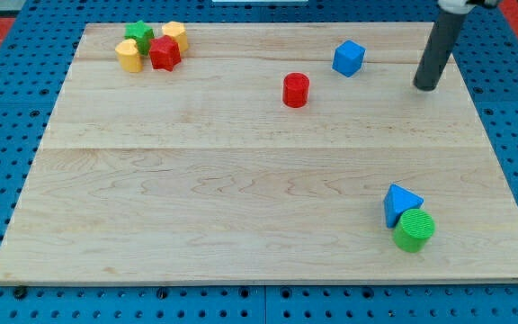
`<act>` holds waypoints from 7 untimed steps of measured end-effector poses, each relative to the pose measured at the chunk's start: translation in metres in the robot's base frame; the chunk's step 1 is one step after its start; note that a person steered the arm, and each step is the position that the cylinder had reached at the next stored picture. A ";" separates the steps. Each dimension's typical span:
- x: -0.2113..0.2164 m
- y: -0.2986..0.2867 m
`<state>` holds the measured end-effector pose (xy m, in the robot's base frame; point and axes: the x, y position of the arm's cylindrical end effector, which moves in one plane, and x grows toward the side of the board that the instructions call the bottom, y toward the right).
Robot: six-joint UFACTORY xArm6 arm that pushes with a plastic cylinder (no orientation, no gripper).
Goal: Slide the cube close to the triangle
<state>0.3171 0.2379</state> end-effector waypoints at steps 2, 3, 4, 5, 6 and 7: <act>-0.062 -0.082; -0.059 -0.145; -0.014 -0.180; 0.012 -0.174; 0.012 -0.147; 0.013 -0.118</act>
<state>0.3304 0.1197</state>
